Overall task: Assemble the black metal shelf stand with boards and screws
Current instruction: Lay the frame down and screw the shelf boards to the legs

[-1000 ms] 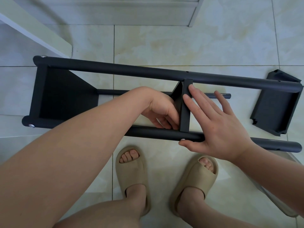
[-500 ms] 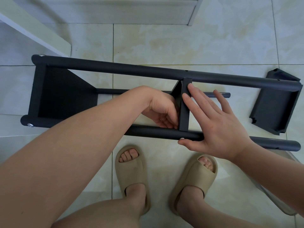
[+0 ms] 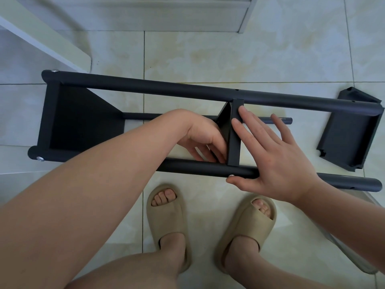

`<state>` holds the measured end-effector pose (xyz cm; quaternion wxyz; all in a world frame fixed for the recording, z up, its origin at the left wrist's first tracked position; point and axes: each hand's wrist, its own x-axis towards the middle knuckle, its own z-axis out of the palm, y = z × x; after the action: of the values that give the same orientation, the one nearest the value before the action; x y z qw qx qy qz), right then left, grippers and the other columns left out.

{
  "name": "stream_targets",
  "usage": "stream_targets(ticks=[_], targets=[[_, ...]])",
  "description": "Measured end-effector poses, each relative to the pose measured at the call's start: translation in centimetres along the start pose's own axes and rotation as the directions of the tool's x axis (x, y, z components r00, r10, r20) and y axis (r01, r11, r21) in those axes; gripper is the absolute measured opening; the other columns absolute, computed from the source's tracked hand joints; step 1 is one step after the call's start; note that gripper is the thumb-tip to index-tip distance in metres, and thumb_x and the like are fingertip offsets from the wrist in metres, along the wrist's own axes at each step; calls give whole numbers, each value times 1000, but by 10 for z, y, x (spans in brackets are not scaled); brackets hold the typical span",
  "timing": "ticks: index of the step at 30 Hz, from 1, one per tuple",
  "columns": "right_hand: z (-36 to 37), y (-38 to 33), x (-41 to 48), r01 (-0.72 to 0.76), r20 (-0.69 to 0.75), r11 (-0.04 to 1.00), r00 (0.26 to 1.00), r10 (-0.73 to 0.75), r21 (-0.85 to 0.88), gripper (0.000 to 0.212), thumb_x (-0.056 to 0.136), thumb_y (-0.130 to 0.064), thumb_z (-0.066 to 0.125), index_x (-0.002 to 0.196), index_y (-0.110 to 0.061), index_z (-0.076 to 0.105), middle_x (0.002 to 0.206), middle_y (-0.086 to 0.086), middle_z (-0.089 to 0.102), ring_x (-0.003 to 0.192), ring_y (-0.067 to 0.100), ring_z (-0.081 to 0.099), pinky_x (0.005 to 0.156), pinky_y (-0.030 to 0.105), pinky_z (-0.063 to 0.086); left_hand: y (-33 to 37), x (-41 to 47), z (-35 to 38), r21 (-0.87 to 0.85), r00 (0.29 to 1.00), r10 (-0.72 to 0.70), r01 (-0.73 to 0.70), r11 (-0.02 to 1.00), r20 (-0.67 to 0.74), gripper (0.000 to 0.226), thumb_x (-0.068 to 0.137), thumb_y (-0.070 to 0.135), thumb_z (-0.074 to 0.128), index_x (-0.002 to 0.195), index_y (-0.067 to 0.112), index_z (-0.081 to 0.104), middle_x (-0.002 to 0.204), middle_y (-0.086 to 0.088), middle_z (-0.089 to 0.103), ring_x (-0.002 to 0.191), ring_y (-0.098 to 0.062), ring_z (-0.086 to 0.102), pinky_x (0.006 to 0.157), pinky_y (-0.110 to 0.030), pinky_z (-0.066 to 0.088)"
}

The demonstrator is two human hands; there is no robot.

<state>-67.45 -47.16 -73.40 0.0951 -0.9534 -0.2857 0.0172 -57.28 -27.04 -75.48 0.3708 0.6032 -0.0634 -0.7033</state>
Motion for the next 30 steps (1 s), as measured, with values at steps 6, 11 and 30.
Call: stream_targets(ticks=[6,11,30], targets=[[0,0,0,-5,7,1000,1000,5,-1,102,85,-77,49,156,-6,32,166,13,20,149,26,34,119,60,23,2,4,1,8,1000,10,-10,1000,-6,11,89,13,69,94,18,77,96,0,77,85,-11,73,88,-30,54],[0,0,0,-3,4,1000,1000,3,-2,101,85,-77,49,157,-7,32,166,13,20,149,26,34,120,59,22,1,4,1,-10,999,21,-21,1000,-28,14,91,9,67,103,13,73,96,-2,74,84,-12,69,96,-33,52],[-1,-1,1,0,8,1000,1000,0,2,100,86,-77,47,156,-6,33,166,14,20,148,27,35,121,58,21,1,3,0,25,999,34,-34,999,1,10,89,12,70,92,18,76,92,1,75,79,-10,70,83,-29,55]])
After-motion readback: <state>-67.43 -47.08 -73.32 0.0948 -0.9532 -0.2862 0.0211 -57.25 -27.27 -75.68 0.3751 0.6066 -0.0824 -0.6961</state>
